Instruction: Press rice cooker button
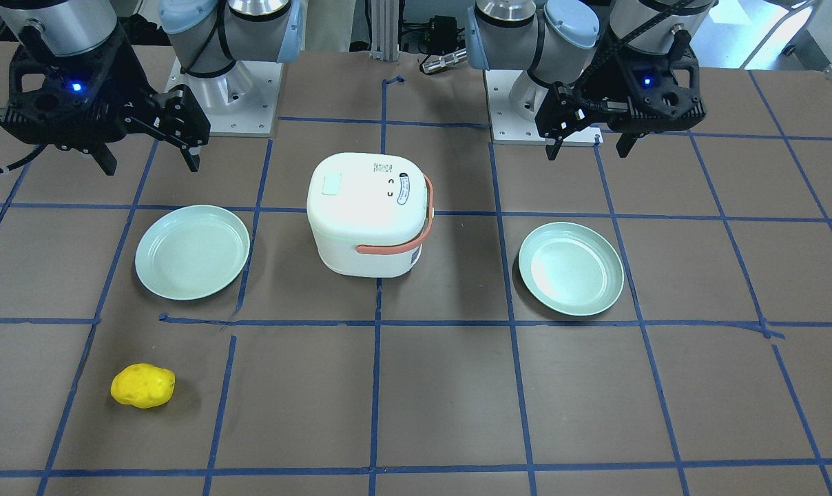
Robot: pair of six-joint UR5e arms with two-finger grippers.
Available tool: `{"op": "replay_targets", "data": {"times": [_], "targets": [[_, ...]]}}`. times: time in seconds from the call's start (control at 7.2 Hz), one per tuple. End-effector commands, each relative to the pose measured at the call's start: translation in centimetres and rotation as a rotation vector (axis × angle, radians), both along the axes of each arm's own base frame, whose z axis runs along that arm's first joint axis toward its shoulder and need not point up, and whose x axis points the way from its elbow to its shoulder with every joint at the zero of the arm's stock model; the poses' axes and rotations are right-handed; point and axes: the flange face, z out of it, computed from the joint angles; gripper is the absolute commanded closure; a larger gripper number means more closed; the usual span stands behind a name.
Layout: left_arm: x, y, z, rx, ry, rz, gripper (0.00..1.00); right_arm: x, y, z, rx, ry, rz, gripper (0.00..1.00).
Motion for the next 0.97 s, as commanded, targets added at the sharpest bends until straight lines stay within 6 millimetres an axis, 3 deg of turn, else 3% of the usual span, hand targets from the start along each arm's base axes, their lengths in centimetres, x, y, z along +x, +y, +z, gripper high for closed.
{"op": "replay_targets", "data": {"times": [0.0, 0.14, 0.42, 0.56, 0.83], "targets": [[0.0, 0.0, 0.0, 0.0, 0.0, 0.0, 0.0, 0.0, 0.0, -0.1, 0.004, 0.001, -0.001, 0.0], [0.0, 0.0, 0.0, 0.0, 0.0, 0.0, 0.0, 0.0, 0.1, -0.3, 0.012, -0.001, -0.003, 0.29], [0.0, 0.0, 0.0, 0.0, 0.0, 0.0, 0.0, 1.6, 1.0, -1.8, 0.084, -0.072, 0.014, 0.69], [0.0, 0.0, 0.0, 0.0, 0.0, 0.0, 0.0, 3.1, 1.8, -3.0, 0.117, -0.072, 0.013, 0.84], [0.0, 0.0, 0.0, 0.0, 0.0, 0.002, 0.0, 8.9, 4.3, -6.3, 0.186, -0.048, -0.002, 0.93]]}}
